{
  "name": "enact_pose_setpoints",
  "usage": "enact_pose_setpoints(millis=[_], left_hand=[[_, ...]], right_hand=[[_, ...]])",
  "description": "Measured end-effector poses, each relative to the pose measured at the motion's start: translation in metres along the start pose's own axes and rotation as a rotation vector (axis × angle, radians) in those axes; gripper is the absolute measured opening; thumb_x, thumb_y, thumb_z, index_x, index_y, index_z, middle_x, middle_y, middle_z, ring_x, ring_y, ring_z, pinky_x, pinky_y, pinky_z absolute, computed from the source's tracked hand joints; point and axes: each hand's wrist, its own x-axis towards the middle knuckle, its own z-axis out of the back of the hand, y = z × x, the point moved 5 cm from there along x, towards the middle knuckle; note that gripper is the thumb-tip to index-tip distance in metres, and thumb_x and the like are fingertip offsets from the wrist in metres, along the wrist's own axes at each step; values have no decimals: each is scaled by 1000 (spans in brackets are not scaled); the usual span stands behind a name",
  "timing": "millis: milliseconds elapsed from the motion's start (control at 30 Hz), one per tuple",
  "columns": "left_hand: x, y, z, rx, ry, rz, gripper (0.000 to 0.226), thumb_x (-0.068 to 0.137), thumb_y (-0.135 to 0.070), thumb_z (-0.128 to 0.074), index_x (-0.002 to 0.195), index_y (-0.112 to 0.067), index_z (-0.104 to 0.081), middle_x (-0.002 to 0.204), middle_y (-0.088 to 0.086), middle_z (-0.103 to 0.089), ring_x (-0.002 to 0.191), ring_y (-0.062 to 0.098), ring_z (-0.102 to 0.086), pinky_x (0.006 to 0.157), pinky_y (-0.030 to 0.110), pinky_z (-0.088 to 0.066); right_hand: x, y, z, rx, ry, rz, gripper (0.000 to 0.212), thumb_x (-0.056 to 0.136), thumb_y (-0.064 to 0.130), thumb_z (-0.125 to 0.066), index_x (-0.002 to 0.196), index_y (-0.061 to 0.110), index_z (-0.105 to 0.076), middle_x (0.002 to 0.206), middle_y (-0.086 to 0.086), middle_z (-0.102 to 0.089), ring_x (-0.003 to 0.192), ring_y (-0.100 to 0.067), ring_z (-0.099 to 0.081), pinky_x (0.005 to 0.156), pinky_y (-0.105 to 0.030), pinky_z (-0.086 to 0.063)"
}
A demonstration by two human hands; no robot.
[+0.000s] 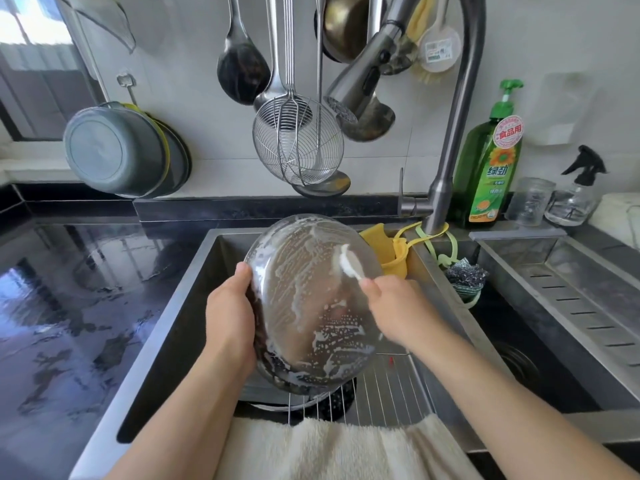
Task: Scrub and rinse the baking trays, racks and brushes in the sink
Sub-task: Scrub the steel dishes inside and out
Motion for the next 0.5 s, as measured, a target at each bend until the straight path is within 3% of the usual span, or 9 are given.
enact_pose_setpoints(millis=[67, 167, 233, 367, 433, 500], left_hand=[[0, 3, 2, -30, -22, 44, 49, 109, -40, -49, 77, -24, -82, 82, -1, -80, 77, 20, -78, 82, 38, -56], [0, 1, 2, -62, -15, 56, 38, 108, -41, -51, 96, -19, -79, 90, 4, -81, 77, 20, -79, 83, 39, -57], [2, 2, 2, -57, -13, 48, 40, 108, -40, -51, 89, -21, -81, 87, 1, -81, 77, 19, -78, 82, 38, -56], [0, 4, 5, -101, -26, 54, 64, 110, -36, -48, 53, -35, -78, 76, -5, -79, 73, 17, -78, 83, 39, -55], [-2, 3, 5, -105, -43, 67, 69, 111, -35, -45, 49, -36, -76, 73, -7, -78, 67, 14, -77, 83, 40, -55], [-4, 1, 4, -96, -39, 74, 66, 110, -34, -47, 52, -30, -78, 73, -6, -78, 71, 16, -78, 81, 39, -55]], right_hand=[[-3, 13, -2, -36, -8, 85, 53, 108, 47, -29, 76, 15, -57, 77, -5, -61, 76, -26, -58, 70, -41, -51], [18, -9, 21, -83, -126, -55, 52, 108, 47, -24, 77, 17, -53, 86, -9, -65, 79, -30, -57, 71, -41, -46], [14, -13, 21, -93, -137, -69, 51, 108, 47, -24, 76, 19, -53, 84, -10, -64, 80, -31, -60, 70, -40, -48], [-1, 14, 4, -1, 17, 118, 50, 108, 45, -32, 76, 16, -57, 77, -6, -63, 71, -24, -60, 66, -40, -53], [16, -1, 17, 6, -33, 7, 50, 108, 47, -30, 79, 17, -58, 77, -6, -61, 69, -22, -57, 64, -36, -51], [19, -11, 25, -48, -109, -56, 52, 107, 49, -26, 81, 18, -58, 81, -7, -61, 77, -26, -60, 72, -41, -53]])
